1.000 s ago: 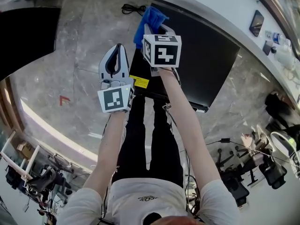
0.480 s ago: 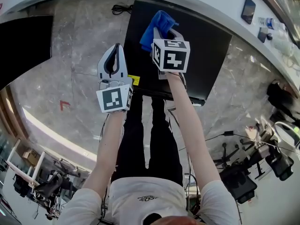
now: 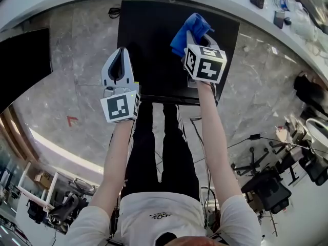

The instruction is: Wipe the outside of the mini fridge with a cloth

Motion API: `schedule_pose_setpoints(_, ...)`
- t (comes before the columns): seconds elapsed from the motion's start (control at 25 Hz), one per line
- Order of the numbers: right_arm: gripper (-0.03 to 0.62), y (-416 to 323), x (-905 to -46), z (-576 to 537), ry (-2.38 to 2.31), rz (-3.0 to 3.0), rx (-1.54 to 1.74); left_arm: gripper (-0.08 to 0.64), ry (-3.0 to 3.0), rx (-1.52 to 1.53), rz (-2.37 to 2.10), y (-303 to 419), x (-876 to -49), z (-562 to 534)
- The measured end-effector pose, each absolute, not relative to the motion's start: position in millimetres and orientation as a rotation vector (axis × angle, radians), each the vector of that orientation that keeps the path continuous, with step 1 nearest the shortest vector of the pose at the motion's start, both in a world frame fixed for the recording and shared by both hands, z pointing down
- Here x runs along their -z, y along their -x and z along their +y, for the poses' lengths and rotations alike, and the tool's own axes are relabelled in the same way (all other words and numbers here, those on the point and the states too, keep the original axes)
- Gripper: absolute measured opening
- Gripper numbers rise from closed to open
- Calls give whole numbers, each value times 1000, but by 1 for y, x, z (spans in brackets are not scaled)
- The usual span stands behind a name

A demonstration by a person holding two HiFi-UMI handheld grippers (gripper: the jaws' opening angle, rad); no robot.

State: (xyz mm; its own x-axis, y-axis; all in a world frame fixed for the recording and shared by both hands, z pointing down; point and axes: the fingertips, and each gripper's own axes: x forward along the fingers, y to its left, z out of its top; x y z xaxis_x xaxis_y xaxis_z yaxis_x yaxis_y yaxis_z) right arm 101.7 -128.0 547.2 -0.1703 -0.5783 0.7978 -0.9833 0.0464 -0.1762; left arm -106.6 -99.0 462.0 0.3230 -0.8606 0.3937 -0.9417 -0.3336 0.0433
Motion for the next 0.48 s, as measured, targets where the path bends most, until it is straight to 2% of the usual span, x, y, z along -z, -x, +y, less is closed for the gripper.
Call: schedule_pose_setpoints(0.48,75,-227,-549,-91,-1719,-1649,-975,5,-2383,-489,-1555,65,-469,-98)
